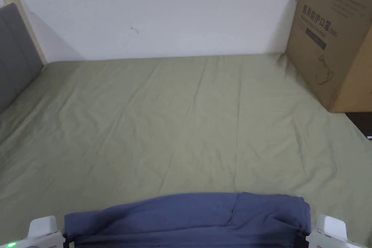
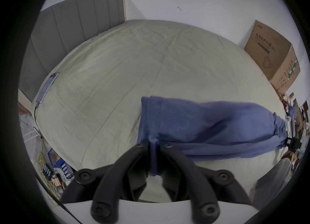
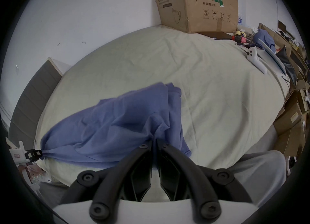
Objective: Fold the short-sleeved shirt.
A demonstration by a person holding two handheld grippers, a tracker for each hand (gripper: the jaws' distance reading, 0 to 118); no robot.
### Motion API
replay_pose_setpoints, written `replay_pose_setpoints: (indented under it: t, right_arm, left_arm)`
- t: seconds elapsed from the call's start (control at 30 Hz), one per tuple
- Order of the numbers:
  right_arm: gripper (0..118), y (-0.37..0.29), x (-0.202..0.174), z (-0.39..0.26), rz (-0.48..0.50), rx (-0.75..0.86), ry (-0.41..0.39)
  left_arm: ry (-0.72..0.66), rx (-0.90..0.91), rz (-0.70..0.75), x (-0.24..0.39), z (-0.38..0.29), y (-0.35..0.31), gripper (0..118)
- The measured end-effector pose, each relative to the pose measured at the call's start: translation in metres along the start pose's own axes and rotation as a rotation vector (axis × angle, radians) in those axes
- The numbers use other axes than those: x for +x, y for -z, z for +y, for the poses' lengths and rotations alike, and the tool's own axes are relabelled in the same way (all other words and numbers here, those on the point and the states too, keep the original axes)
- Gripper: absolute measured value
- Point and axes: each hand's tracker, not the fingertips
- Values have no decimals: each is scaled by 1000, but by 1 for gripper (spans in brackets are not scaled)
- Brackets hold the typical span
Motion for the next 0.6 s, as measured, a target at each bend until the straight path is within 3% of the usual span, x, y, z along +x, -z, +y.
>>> replay_pose_setpoints:
  t: [0.03,0.07,0.1,0.13,0.43,0.6]
  right_arm:
    - [31,-6,-4,6,-7,10,-9]
    - [63,-13,-9,14,-45,42,-54]
    - [84,-18,-14,21,-65,80,-90]
    - [97,-21,-18,27,-80,118,-121]
    - [99,-120,-95,100,41,549,-233]
    - [99,-161,-123,115,52,730,-292]
  left_arm:
    - [-8,16,-7,-1,5,-7,56]
    - [-19,50,-27,0,12,-15,79]
    - [-28,84,-33,1,19,-24,103]
    - [-34,118,-36,3,25,-32,112]
    - [7,555,-106,55,97,-130,112]
    - [1,727,-149,88,108,-170,110]
